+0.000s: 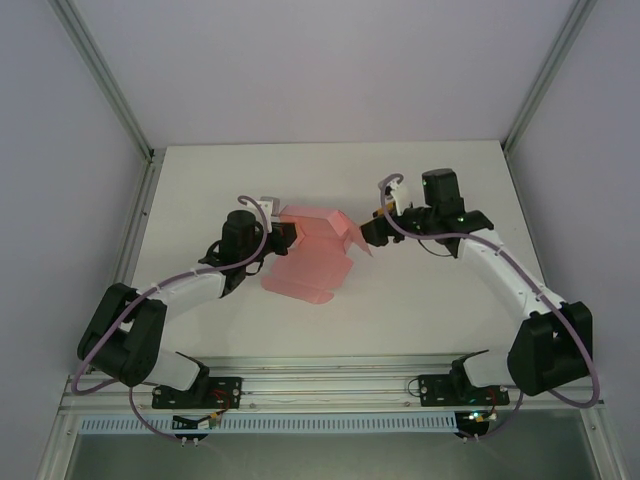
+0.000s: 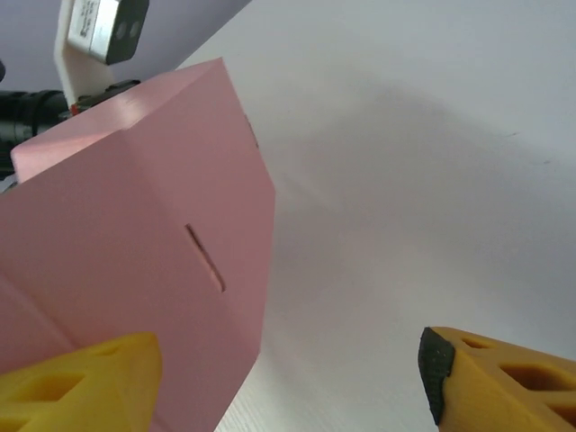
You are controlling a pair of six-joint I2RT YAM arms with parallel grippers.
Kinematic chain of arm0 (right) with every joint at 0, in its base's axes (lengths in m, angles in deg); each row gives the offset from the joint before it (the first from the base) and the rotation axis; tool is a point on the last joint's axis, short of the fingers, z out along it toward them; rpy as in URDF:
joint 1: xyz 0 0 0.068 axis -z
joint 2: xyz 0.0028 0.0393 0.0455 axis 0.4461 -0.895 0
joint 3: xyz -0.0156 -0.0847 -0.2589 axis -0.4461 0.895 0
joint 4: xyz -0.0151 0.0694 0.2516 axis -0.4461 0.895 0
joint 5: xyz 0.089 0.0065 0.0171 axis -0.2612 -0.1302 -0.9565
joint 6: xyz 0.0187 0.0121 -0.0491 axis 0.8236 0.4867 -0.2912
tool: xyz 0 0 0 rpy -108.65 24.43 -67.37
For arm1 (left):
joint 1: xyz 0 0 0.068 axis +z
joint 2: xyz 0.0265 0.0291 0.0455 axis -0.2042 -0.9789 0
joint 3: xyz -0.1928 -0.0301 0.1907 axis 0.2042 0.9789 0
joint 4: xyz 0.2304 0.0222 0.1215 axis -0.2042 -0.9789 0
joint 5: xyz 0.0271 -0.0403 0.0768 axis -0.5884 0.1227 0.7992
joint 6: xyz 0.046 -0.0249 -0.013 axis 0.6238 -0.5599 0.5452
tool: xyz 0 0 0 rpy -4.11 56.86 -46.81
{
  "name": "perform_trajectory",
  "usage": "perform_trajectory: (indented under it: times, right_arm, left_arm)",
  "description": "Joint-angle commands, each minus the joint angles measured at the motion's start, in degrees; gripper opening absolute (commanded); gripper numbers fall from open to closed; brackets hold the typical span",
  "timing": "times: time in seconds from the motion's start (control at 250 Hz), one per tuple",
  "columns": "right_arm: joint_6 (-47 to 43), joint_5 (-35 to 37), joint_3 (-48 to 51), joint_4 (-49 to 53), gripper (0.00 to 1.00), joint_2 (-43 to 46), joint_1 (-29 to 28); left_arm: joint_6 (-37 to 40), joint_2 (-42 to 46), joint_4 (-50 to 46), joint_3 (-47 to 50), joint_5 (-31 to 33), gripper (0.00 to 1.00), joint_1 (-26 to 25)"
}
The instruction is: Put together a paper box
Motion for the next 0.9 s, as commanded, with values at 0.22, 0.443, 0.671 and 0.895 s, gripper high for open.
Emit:
perform_trajectory:
  times: [0.22,0.443,0.671,0.895]
  right_arm:
    - [-0.7,5.8,1.8,-1.4,0.67,0.6,-8.8]
    - [1.4,17.6,-0.5,-3.7,0.62,-3.0,-14.5]
    - [4.2,40.1,0.8,-12.8,0.62,-4.3,-20.5]
    - [4.0,58.5,2.9,-20.5,0.51,-6.5,-22.0]
  left_arm:
    - [-2.0,-1.9,-2.0,-4.3,2.0,0.00,-0.1]
    - [-2.9,-1.9,-3.2,-4.8,2.6,0.00,-0.3]
    - [-2.8,-0.7,-5.7,-4.8,4.5,0.00,-0.8]
    - [-3.1,4.0,-14.1,-6.5,12.6,0.00,-4.6]
